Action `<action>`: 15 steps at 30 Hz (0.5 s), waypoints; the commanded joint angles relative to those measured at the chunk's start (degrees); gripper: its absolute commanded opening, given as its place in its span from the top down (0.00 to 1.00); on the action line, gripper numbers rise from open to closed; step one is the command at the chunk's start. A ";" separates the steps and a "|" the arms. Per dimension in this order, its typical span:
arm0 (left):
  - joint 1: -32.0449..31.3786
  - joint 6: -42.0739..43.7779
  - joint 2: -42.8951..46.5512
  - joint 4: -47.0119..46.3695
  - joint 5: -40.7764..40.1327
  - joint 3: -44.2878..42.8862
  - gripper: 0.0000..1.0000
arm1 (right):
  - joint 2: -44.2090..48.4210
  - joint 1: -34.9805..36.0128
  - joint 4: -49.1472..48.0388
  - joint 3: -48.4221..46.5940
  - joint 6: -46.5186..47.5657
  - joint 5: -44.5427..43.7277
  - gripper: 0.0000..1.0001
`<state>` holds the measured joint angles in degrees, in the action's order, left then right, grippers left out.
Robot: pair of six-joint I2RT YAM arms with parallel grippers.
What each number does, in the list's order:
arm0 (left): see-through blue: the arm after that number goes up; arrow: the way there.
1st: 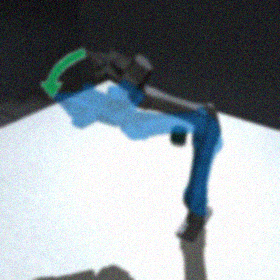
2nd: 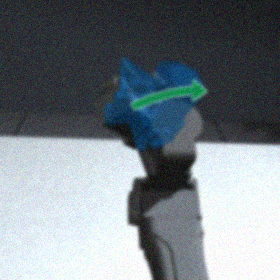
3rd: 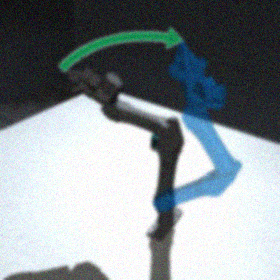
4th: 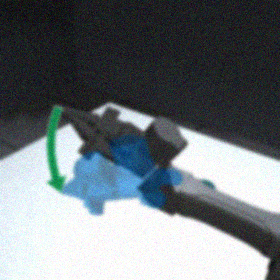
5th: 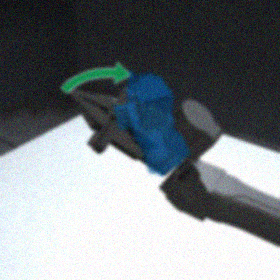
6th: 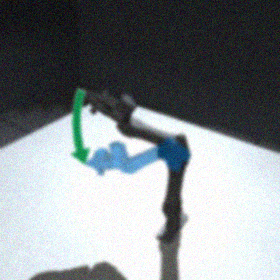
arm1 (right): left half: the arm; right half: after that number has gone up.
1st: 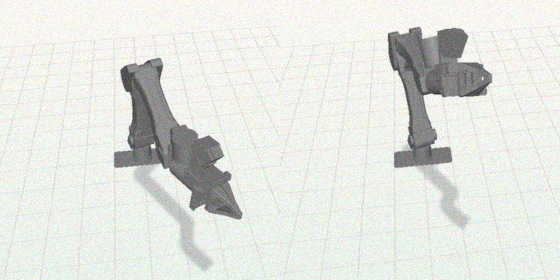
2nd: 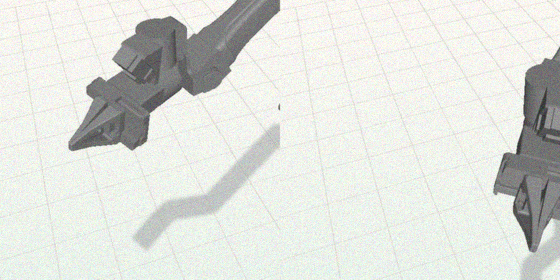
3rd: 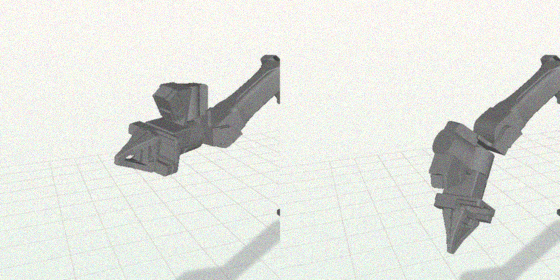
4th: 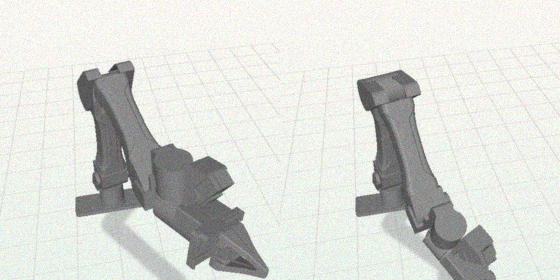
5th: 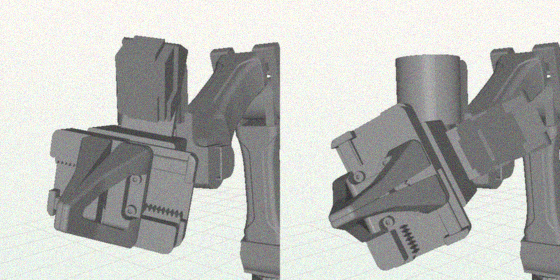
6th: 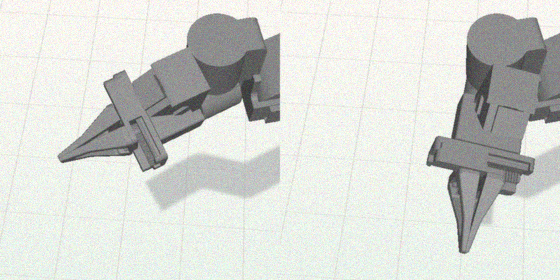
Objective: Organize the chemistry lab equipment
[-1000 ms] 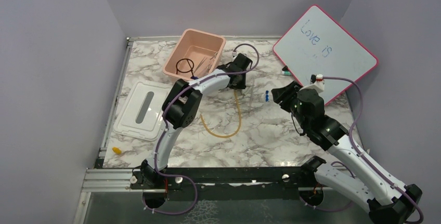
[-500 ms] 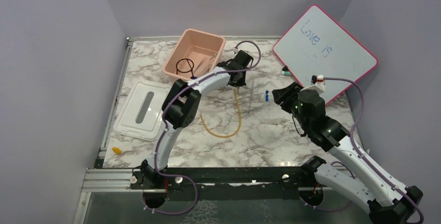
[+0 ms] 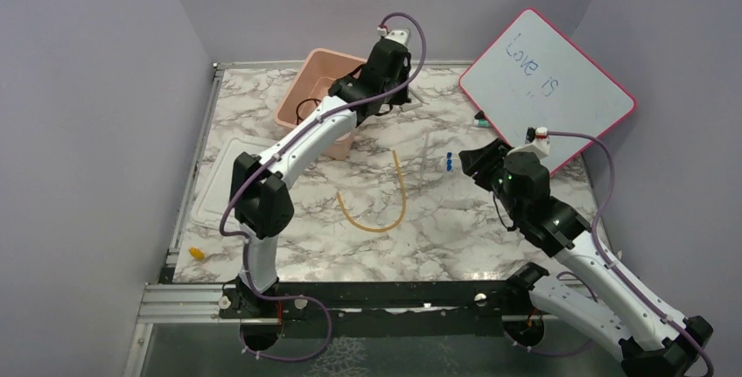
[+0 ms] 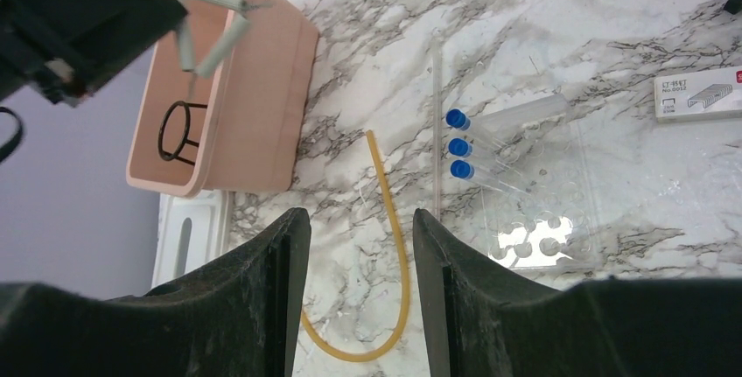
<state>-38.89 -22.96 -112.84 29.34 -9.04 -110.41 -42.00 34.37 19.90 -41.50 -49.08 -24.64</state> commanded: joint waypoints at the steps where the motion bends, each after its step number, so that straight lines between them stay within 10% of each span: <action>1: 3.07 2.81 5.26 -0.46 -1.60 -1.20 1.00 | 0.56 -0.32 0.41 -0.10 -1.06 -1.03 0.49; 15: 23.77 3.71 0.60 -1.63 5.20 0.22 1.00 | -1.14 -0.33 -0.58 -0.02 -1.37 -0.19 0.49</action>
<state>-18.28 -20.75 -107.92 28.60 -8.03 -109.10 -42.59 34.37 19.84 -41.50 -49.58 -24.60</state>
